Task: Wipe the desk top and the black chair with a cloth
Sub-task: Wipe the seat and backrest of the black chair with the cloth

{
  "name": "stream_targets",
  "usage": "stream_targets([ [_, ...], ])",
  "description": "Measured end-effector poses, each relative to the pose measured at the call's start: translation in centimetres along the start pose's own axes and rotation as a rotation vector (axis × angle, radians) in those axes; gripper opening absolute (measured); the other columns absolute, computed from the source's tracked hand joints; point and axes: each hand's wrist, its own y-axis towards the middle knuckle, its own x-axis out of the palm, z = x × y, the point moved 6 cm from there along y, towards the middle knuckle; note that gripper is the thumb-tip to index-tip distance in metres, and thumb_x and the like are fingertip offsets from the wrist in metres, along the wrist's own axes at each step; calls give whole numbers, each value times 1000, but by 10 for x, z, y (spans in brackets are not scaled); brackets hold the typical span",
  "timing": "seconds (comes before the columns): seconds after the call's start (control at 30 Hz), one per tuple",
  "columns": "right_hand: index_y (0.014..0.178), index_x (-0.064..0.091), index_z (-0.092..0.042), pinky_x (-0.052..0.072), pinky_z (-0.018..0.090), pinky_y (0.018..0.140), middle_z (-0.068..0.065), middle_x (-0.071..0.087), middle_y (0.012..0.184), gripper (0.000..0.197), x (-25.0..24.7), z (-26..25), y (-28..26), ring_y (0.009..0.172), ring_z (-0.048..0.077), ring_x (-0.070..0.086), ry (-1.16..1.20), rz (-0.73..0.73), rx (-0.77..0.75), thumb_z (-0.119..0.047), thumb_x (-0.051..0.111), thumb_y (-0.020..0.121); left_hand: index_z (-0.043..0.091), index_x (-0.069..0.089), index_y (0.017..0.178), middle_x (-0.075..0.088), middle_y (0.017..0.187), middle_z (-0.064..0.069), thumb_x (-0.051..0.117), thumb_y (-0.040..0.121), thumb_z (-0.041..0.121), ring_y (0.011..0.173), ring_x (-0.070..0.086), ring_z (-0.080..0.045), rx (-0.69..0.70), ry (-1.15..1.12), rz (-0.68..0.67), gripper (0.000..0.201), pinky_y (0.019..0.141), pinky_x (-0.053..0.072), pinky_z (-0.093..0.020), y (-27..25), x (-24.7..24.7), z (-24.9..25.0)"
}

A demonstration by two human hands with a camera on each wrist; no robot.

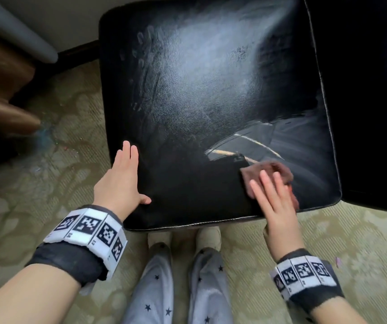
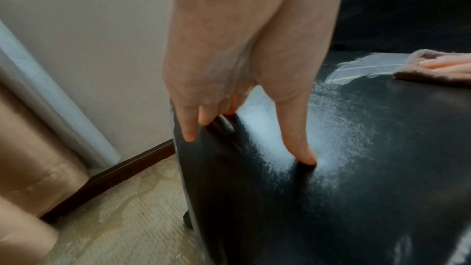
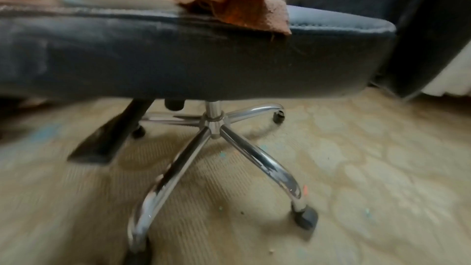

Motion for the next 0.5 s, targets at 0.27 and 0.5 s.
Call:
stream_targets([
  [0.27, 135, 39, -10, 10, 55, 111, 18, 39, 145, 70, 31, -94, 53, 136, 39, 15, 65, 11, -29, -1, 37, 67, 13, -13, 149, -25, 155, -7, 80, 66, 44, 145, -17, -22, 235, -8, 37, 129, 117, 9, -38, -1, 9, 63],
  [0.5, 138, 44, -12, 30, 50, 103, 14, 38, 147, 61, -8, -27, 99, 134, 42, 33, -171, -108, -88, -2, 48, 79, 13, -19, 148, -27, 154, -9, 77, 67, 48, 145, -17, -23, 165, 96, 12, 130, 117, 10, -37, 2, 12, 66],
])
